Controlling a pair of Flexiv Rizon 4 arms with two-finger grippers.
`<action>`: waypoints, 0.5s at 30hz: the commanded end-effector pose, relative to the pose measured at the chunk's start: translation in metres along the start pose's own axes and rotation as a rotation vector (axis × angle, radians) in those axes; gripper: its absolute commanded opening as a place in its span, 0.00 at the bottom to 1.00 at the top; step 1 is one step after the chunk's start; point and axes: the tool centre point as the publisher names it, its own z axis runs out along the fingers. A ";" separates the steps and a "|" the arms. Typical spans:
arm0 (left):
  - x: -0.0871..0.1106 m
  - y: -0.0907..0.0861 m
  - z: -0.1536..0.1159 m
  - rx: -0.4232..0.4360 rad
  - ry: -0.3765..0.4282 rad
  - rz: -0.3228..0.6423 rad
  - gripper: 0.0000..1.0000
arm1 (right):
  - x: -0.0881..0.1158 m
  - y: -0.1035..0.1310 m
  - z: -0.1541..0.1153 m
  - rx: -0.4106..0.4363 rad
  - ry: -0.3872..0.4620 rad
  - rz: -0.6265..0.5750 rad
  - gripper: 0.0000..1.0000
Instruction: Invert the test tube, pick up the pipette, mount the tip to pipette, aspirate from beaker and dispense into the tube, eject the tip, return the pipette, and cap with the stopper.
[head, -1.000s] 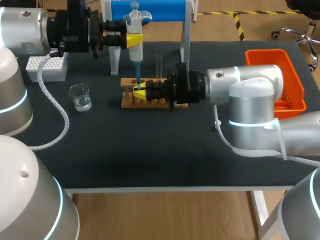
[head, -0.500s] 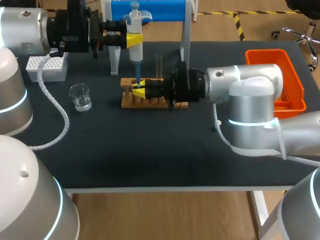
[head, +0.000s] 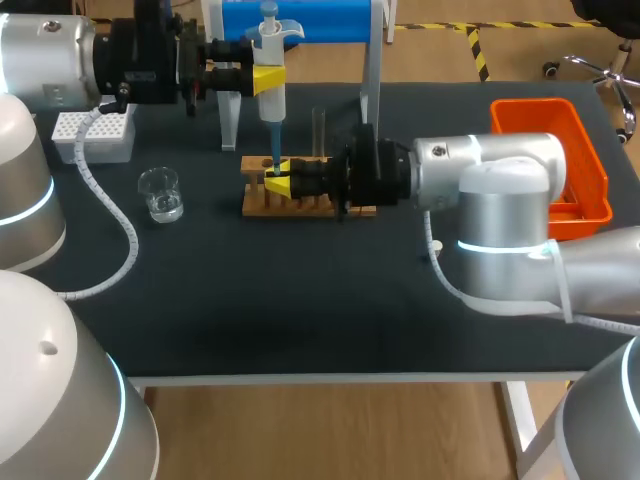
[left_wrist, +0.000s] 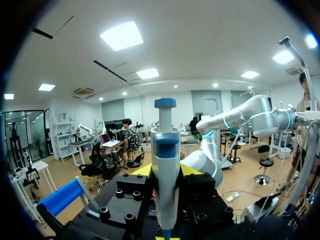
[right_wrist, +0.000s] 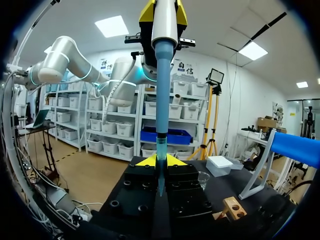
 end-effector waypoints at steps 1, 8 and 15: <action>0.000 0.001 -0.001 0.000 0.001 0.000 0.00 | 0.003 0.002 -0.001 -0.004 -0.010 0.000 0.00; 0.000 0.001 -0.001 0.000 0.001 0.000 0.00 | 0.004 0.011 -0.002 -0.008 -0.006 -0.005 0.00; 0.000 0.001 -0.001 0.000 0.001 0.000 0.00 | 0.005 0.022 -0.004 -0.018 -0.009 -0.015 0.00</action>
